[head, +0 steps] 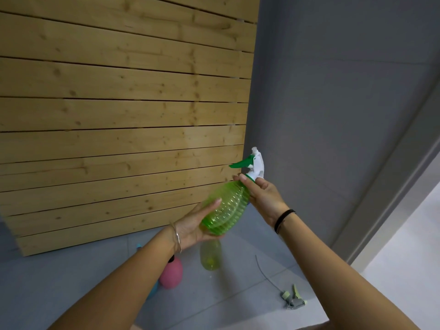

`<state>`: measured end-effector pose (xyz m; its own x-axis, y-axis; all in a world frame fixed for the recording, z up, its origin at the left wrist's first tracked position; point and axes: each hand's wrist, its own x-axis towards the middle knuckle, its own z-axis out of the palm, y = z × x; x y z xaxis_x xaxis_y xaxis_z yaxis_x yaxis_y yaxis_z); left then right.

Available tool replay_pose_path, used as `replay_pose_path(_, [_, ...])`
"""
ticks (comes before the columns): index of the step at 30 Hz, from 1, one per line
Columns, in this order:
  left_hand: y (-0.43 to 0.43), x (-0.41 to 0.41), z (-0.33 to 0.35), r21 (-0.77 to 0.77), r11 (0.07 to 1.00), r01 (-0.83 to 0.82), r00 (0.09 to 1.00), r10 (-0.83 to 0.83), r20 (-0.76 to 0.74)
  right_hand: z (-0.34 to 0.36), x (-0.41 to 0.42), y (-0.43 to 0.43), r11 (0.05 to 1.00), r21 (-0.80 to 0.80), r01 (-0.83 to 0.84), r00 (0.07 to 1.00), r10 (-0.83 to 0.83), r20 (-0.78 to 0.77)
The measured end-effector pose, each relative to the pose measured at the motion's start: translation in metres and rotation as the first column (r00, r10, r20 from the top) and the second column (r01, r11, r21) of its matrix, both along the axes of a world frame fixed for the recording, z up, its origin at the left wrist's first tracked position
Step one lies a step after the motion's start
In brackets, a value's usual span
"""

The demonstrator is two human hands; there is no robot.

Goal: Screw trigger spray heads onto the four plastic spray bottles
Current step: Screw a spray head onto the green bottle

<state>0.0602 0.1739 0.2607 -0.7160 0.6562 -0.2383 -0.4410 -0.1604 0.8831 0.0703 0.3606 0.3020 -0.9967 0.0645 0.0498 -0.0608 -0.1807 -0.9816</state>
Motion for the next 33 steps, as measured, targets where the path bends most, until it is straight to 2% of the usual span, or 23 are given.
replay_pose_path(5, [-0.002, -0.003, 0.0, 0.024, 0.998, -0.065, 0.996, 0.063, 0.068, 0.005, -0.001, 0.001, 0.994, -0.073, -0.086, 0.996, 0.084, -0.032])
replay_pose_path(12, [0.007, -0.001, 0.013, -0.045, 0.969, -0.242, 0.967, 0.237, -0.093, 0.019, 0.002, -0.017, 0.99, -0.099, 0.099, 0.992, -0.106, -0.073])
replay_pose_path(16, [-0.005, -0.005, 0.012, -0.056, 0.986, -0.159, 0.987, 0.157, -0.046, 0.023, 0.003, -0.027, 0.99, -0.055, 0.13, 0.99, -0.133, -0.054])
replay_pose_path(19, [-0.019, -0.012, 0.006, -0.018, 0.988, -0.156, 0.987, 0.156, 0.026, 0.025, 0.0, -0.032, 1.0, -0.01, -0.016, 1.0, 0.016, -0.013])
replay_pose_path(22, [-0.03, -0.018, -0.002, 0.048, 0.979, -0.197, 0.967, 0.186, 0.175, 0.026, -0.007, -0.03, 0.968, -0.148, -0.203, 0.978, 0.209, 0.022])
replay_pose_path(24, [-0.039, -0.025, -0.009, 0.046, 0.975, -0.217, 0.952, 0.201, 0.232, 0.025, -0.016, -0.031, 0.948, -0.147, -0.283, 0.955, 0.292, 0.046])
replay_pose_path(27, [-0.054, -0.04, -0.02, -0.001, 0.974, -0.228, 0.946, 0.222, 0.236, 0.023, -0.032, -0.038, 0.934, -0.076, -0.348, 0.932, 0.354, 0.076])
replay_pose_path(30, [-0.07, -0.052, -0.03, -0.073, 0.974, -0.216, 0.947, 0.227, 0.228, 0.011, -0.047, -0.045, 0.914, -0.096, -0.394, 0.911, 0.403, 0.092])
replay_pose_path(32, [-0.08, -0.066, -0.045, -0.181, 0.946, -0.271, 0.926, 0.307, 0.22, -0.001, -0.06, -0.051, 0.912, -0.087, -0.4, 0.904, 0.409, 0.126])
replay_pose_path(33, [-0.084, -0.072, -0.054, -0.284, 0.904, -0.319, 0.912, 0.375, 0.169, -0.008, -0.065, -0.054, 0.918, -0.056, -0.392, 0.905, 0.396, 0.153])
